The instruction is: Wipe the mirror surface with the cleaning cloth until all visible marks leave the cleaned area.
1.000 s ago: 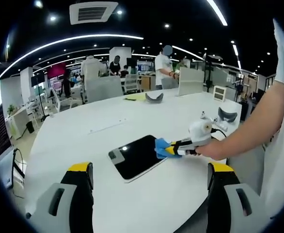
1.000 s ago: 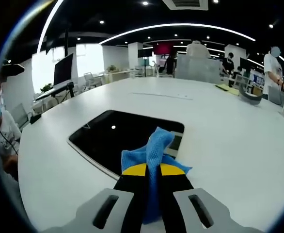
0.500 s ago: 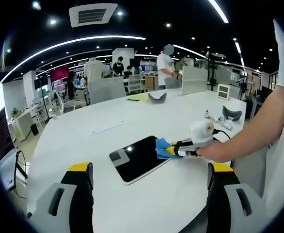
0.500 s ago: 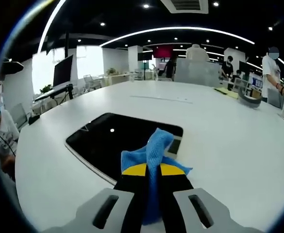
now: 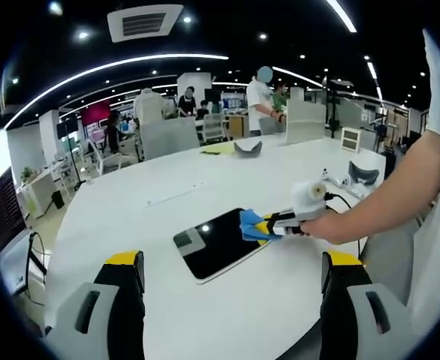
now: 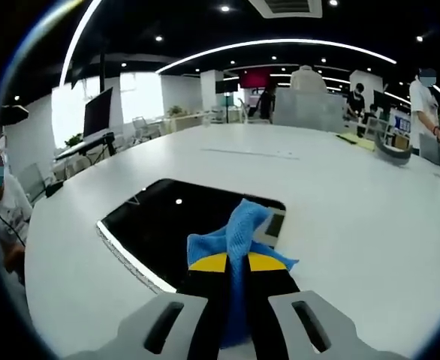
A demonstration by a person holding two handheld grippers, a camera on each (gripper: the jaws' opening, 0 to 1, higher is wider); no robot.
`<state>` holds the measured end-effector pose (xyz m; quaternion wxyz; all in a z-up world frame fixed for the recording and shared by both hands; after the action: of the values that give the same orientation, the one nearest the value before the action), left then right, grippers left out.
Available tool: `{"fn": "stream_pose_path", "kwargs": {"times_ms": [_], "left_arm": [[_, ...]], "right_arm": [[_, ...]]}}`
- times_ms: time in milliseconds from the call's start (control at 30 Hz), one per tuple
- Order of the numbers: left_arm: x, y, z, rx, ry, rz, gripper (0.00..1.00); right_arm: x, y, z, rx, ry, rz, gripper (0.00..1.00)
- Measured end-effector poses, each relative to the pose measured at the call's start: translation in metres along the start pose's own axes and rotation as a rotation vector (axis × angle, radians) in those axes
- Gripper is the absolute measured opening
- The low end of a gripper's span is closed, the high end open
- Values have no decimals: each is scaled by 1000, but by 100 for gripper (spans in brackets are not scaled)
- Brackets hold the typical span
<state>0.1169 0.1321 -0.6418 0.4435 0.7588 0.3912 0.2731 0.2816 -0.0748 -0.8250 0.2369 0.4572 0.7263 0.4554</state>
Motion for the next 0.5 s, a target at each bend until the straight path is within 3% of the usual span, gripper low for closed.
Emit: {"fn": "stream_pose_path", "kwargs": {"times_ms": [500], "left_arm": [[6, 3, 2, -4, 13, -3, 99]], "right_arm": [[-3, 9, 15, 4, 10, -12, 3]]}}
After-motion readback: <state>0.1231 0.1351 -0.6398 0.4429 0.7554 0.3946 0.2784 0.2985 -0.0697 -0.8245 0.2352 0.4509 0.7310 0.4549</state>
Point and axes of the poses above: the point that each gripper's makers call its tool centre point, and the gripper's own axes: z roughly forward along the fingers, x roughly to its left, y roughly out of its top, the point moved 4 cm from there along -z, roughly backward along the fingers, and after that the axes turned 3 degrees about z, right-handed, at the moved point
